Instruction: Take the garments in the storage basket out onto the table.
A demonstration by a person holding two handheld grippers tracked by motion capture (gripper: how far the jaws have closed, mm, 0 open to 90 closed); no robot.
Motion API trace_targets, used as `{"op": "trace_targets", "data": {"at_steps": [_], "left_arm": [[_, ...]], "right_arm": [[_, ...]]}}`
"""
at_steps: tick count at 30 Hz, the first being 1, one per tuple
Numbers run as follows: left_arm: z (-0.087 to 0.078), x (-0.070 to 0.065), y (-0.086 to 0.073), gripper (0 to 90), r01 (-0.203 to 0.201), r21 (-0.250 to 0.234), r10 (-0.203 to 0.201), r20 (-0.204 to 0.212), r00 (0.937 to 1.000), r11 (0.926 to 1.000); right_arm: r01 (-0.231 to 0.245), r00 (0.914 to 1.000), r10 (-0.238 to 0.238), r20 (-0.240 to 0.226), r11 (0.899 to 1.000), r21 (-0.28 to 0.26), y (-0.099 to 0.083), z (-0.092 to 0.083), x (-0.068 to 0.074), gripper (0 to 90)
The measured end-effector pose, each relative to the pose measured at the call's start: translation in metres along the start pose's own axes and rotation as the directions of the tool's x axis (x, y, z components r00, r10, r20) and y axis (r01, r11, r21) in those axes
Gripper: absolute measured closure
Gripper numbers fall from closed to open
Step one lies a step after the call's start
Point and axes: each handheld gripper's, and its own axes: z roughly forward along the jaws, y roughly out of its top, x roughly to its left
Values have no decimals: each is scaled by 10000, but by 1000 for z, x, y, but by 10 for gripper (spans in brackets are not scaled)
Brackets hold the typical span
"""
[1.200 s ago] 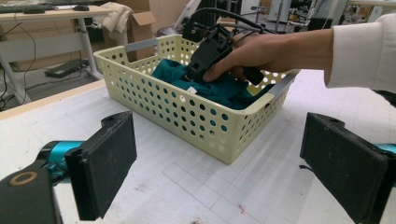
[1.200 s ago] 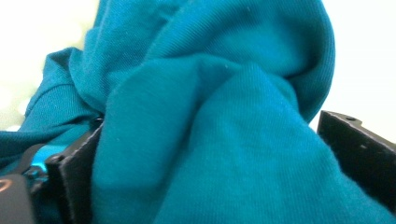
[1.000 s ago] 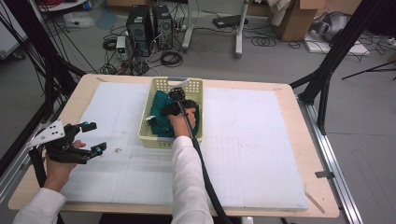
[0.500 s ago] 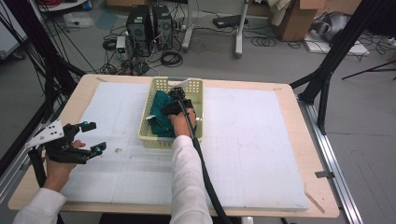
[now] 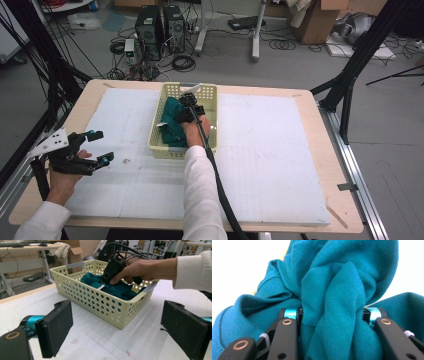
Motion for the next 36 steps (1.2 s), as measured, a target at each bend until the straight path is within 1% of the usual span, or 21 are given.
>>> {"op": "trace_targets", "data": {"at_steps": [2, 3, 7, 9, 17, 22, 24, 26, 29, 31, 36], "left_arm": [[0, 0, 0, 110, 12, 19, -12, 3, 10000, 10000], [0, 0, 0, 109, 2, 34, -2, -7, 10000, 10000], [-1, 0, 0, 109, -15, 39, 15, -10, 10000, 10000], [0, 0, 0, 109, 4, 24, -4, -4, 10000, 10000], [-1, 0, 0, 110, 2, 77, -2, -43, 10000, 10000], [-1, 0, 0, 109, 2, 80, -1, -64, 10000, 10000], [-1, 0, 0, 109, -18, 95, 19, -75, 10000, 10000], [-1, 0, 0, 110, -21, 93, 22, -92, 10000, 10000], [-1, 0, 0, 110, -32, 118, 33, -85, 10000, 9999], [-1, 0, 0, 109, -43, 111, 44, -103, 9999, 9999], [-1, 1, 0, 110, -36, 109, 37, -86, 10000, 9999]], "right_arm": [[81, 10000, -81, 34, 10000, 11, 0, -1, 1, 597], [205, 9998, -205, 47, 9998, 8, 0, -1, 2, 600], [394, 9992, -395, -12, 9992, -78, 1, -4, 3, 605], [440, 9990, -440, -2, 9988, -228, 2, -7, 4, 607], [970, 9952, -977, -78, 9930, -673, 7, -28, 9, 612], [1053, 9941, -1075, -173, 9895, -994, 12, -47, 9, 615], [1086, 9938, -1105, -111, 9880, -1102, 16, -57, 9, 617], [1221, 9923, -1240, -62, 9838, -1316, 20, -69, 11, 620], [1190, 9923, -1226, -155, 9819, -1473, 25, -84, 11, 622], [1318, 9910, -1340, -22, 9774, -1652, 29, -96, 12, 624], [1468, 9891, -1466, 155, 9702, -1930, 37, -122, 11, 625]]}}
